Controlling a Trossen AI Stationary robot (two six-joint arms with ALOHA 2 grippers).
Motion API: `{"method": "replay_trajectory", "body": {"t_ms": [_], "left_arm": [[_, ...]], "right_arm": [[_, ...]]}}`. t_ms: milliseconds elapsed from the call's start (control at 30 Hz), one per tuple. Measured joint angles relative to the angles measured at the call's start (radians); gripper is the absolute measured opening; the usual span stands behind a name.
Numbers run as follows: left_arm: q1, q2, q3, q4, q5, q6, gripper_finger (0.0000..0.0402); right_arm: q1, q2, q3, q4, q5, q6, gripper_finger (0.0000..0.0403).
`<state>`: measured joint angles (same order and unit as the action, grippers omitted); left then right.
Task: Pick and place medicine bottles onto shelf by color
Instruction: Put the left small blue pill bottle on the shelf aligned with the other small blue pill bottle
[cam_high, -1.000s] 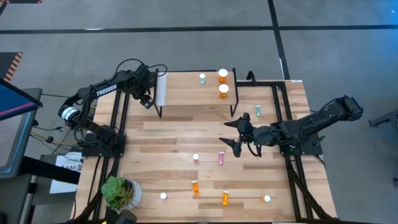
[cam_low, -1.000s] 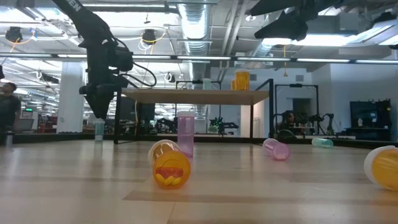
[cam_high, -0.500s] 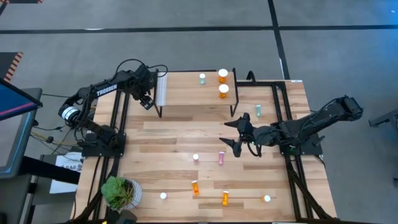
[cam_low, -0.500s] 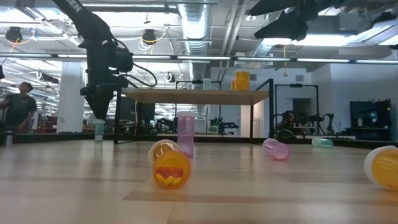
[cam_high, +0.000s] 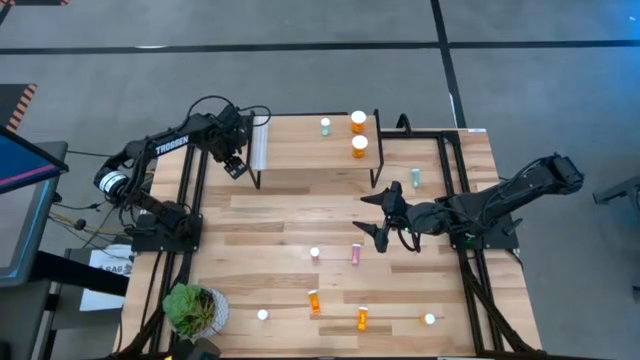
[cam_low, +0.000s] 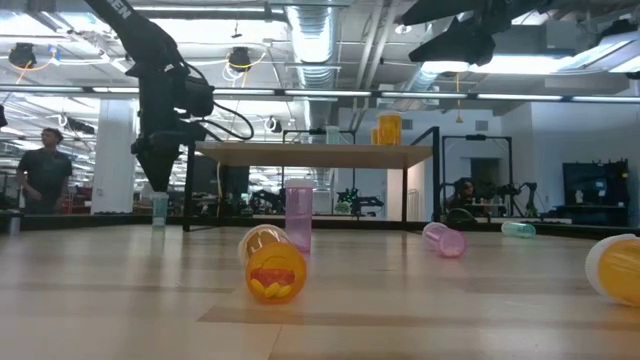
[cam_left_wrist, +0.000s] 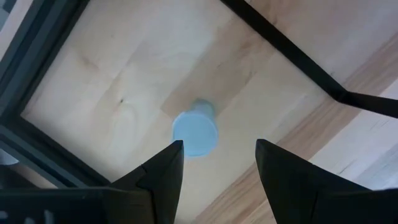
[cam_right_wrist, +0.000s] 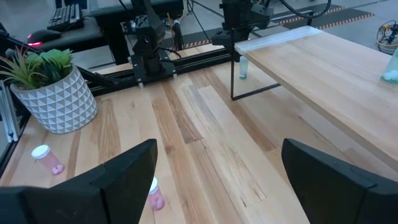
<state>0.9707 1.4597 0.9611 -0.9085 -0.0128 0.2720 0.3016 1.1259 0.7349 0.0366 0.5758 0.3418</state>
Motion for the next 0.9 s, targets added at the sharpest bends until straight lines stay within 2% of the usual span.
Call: {"method": "replay_trajectory", "body": {"t_ms": [267,367,900], "left_arm": [[0.001,-0.003,-0.033,0.022,-0.010,0.049,0.0187],[0.001,-0.003,-0.042,0.036,-0.045,0.036,0.0187],[-0.006,0.000,-0.045,0.052,-0.044,0.023,0.0187]], "right_arm": [[0.000,0.000,0.000,0.000,0.000,0.000,0.0364],[-0.001,0.000,0.000,0.000,0.000,0.000,0.0364],[-0.001,0.000,0.000,0.001,0.000,0.000,0.0364]]}}
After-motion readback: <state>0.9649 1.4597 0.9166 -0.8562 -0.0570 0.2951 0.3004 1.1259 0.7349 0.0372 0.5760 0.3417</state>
